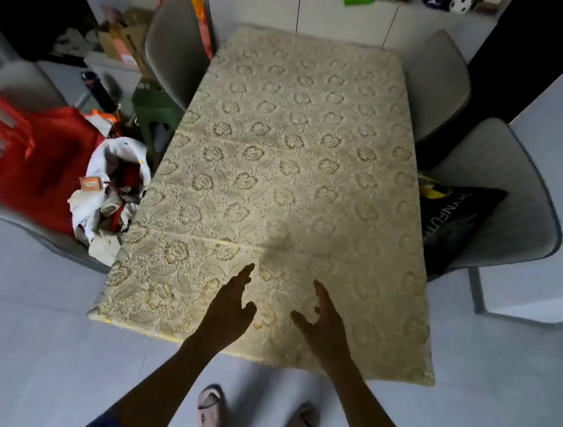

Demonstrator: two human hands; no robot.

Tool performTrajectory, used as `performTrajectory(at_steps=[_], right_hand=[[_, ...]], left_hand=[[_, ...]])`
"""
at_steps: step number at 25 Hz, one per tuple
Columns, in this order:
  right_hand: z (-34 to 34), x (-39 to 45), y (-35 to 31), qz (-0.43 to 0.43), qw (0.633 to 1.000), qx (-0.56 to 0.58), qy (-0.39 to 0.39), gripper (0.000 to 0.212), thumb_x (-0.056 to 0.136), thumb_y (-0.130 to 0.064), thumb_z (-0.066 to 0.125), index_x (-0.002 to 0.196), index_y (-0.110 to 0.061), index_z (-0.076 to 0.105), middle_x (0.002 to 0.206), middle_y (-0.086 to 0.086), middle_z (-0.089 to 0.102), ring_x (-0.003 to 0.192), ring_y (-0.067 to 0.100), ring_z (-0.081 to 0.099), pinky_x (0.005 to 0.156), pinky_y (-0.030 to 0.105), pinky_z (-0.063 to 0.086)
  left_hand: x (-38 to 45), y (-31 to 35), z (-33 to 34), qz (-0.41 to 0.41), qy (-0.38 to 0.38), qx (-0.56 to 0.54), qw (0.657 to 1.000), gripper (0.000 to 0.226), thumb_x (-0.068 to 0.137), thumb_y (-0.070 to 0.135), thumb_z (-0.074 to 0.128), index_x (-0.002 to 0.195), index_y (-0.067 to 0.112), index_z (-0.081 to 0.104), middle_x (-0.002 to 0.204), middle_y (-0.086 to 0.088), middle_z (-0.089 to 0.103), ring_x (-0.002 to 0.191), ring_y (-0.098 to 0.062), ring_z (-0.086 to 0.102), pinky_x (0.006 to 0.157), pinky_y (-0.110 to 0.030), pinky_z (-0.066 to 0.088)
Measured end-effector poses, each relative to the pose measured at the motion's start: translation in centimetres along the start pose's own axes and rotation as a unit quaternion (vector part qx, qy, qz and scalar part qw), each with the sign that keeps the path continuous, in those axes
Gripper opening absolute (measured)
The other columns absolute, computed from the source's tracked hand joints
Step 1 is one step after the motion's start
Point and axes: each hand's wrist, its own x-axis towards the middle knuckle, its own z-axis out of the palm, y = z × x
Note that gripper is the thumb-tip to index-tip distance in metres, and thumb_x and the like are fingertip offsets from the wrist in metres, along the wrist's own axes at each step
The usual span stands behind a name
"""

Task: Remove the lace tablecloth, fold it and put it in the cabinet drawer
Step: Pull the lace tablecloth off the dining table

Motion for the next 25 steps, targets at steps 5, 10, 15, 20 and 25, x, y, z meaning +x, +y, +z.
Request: performTrajectory(at_steps=[5,10,15,20,25], right_hand=[[3.2,-0.4,6.7,-0.041,0.93,-0.362,-0.053,0.108,0.07,-0.057,0.076,0.156,-0.018,0.022,0.161,0.016,0.025,0.145,0.038,0.03,0.112,0.051,0.036],[4.1,-1.3,9.7,-0.101,0.871,-0.481,-0.018,0.092,0.054,-0.028,0.093,0.138,-0.012,0.056,0.143,0.019,0.053,0.124,0.04,0.057,0.09,0.05,0.055],[3.6,-1.5,11.1,-0.165,0.842,-0.514,-0.031,0.057,0.043,-0.024,0.097,0.096,-0.011,0.079,0.114,0.016,0.073,0.091,0.035,0.074,0.054,0.034,0.06],[1.4,-1.0,8.7,-0.178,0.894,-0.409,-0.024,0.029,0.045,-0.025,0.097,0.06,-0.02,0.073,0.061,-0.003,0.071,0.05,0.013,0.067,0.043,0.02,0.05],[-5.4,1.5,3.6,-0.097,0.962,-0.232,-0.105,0.023,0.097,-0.033,0.057,0.083,-0.019,0.068,0.076,0.004,0.067,0.074,0.017,0.063,0.065,0.026,0.039]], left_hand=[[0.1,-3.8,4.3,-0.042,-0.055,0.187,0.98,0.071,0.088,0.016,0.055,0.152,0.024,0.025,0.158,-0.008,0.028,0.145,-0.03,0.024,0.113,-0.04,0.029],[-0.8,-6.3,6.4,-0.048,-0.138,0.408,0.901,0.088,0.087,0.024,0.058,0.155,0.028,0.003,0.163,-0.008,-0.013,0.15,-0.029,-0.009,0.118,-0.043,0.021],[-2.9,-7.2,7.2,0.044,-0.073,0.451,0.889,0.084,0.055,0.014,0.088,0.134,0.011,0.058,0.142,-0.022,0.051,0.124,-0.038,0.057,0.075,-0.034,0.06],[-2.9,-5.8,5.8,0.066,-0.112,0.449,0.884,0.057,0.034,0.021,0.098,0.086,0.013,0.076,0.096,-0.01,0.076,0.073,-0.023,0.074,0.043,-0.021,0.053],[0.8,-1.0,0.1,0.027,-0.154,0.219,0.963,0.014,0.097,0.029,0.056,0.089,0.018,0.053,0.076,0.008,0.062,0.068,-0.005,0.058,0.062,-0.02,0.042]])
